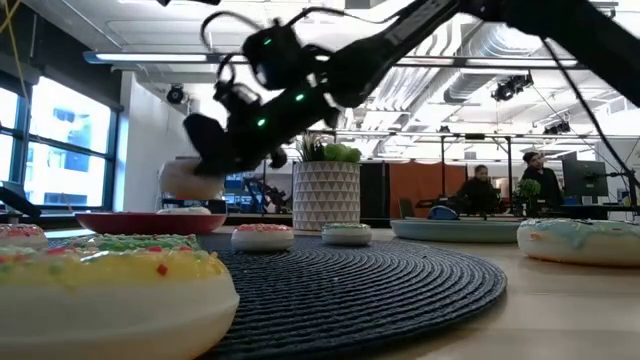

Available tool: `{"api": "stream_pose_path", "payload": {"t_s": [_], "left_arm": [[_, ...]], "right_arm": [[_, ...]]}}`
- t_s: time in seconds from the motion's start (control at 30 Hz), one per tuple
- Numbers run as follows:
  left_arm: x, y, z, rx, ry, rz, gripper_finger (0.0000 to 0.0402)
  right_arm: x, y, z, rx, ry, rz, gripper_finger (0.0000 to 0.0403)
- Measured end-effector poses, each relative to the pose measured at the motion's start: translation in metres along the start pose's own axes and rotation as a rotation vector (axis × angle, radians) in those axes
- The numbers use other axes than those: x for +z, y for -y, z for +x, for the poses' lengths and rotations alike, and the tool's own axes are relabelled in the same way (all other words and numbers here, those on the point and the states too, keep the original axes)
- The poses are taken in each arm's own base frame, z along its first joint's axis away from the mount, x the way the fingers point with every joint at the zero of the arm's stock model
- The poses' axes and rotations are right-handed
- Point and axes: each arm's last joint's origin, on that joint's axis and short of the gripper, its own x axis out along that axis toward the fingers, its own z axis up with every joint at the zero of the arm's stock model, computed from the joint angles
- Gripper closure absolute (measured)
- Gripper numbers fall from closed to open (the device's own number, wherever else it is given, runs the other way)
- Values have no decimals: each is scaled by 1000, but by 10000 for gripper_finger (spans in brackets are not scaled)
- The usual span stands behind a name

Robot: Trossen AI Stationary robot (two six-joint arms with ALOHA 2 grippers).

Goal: Pick & Place donuts
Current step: Put the big pink donut on the red plate

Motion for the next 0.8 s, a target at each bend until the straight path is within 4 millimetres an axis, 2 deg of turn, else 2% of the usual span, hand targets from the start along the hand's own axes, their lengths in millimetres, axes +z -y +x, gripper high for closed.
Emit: {"api": "stream_pose_path", "payload": {"t_s": [0.13, 0.27, 0.5, 0.8], "left_arm": [[0, 1, 0, -20, -1, -1, 212], [0, 1, 0, -28, -2, -3, 212], [0, 2, 0, -67, -7, -12, 212], [0, 2, 0, -66, -7, -31, 211]], "right_arm": [[-8, 0, 22, -1, -37, -4, 381], [-12, -1, 32, -1, -36, -4, 373], [-15, 1, 33, 8, -73, -9, 352], [-18, 1, 31, 24, -119, -23, 275]]}}
